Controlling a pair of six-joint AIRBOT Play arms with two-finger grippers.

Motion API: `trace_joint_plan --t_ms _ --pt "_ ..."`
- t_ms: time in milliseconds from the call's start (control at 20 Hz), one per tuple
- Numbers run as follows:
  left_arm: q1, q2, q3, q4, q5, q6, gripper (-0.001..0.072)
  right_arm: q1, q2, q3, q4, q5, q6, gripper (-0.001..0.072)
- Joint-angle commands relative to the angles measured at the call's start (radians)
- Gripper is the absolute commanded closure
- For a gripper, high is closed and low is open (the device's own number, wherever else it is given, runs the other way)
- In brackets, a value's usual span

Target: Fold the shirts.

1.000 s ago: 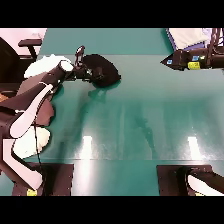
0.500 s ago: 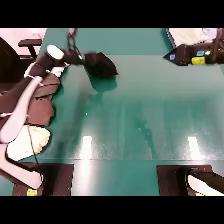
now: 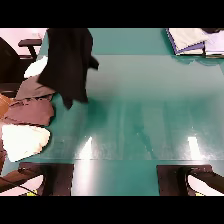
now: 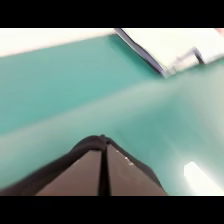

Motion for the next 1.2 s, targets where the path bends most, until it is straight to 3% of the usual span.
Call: trace_joint_plan --t_ms 0,150,200,250,300,450,600,850,1050,1150 --pt "-0.149 0.021 -0.061 0.068 -0.101 -0.023 0.0685 0.000 0.000 0.057 -0.005 0.034 0.032 0.0697" --pt "-0.331 -0.028 -0.200 0.066 -0.101 -0.021 0.0681 0.000 0.000 0.056 -0.005 0.071 0.047 0.0696" --pt "-0.377 -0.049 -0.239 0.061 -0.095 -0.021 0.0595 0.000 0.000 0.056 -0.005 0.082 0.050 0.0696" --pt "-0.406 -0.070 -0.264 0.053 -0.078 -0.021 0.0270 0.000 0.000 0.056 -0.005 0.093 0.055 0.0696" --pt "-0.415 -0.088 -0.271 0.048 -0.062 -0.022 0.0097 0.000 0.000 0.056 -0.005 0.100 0.055 0.0696" --pt "-0.337 -0.089 -0.256 0.083 -0.019 -0.022 0.0097 0.000 0.000 0.056 -0.005 0.101 0.055 0.0696" --pt "-0.140 -0.092 -0.282 0.103 -0.047 -0.065 0.0097 0.000 0.000 0.056 -0.005 0.103 0.055 0.0696" --pt "0.114 -0.093 -0.554 0.076 -0.023 -0.085 0.0098 0.000 0.000 0.056 -0.006 0.102 0.054 0.0696" --pt "0.178 -0.107 -0.691 -0.051 0.150 -0.082 0.0098 0.000 0.000 0.056 -0.006 0.102 0.054 0.0696" --pt "0.178 -0.161 -0.691 -0.065 0.158 -0.084 0.0099 0.000 0.000 0.056 -0.006 0.103 0.054 0.0696"
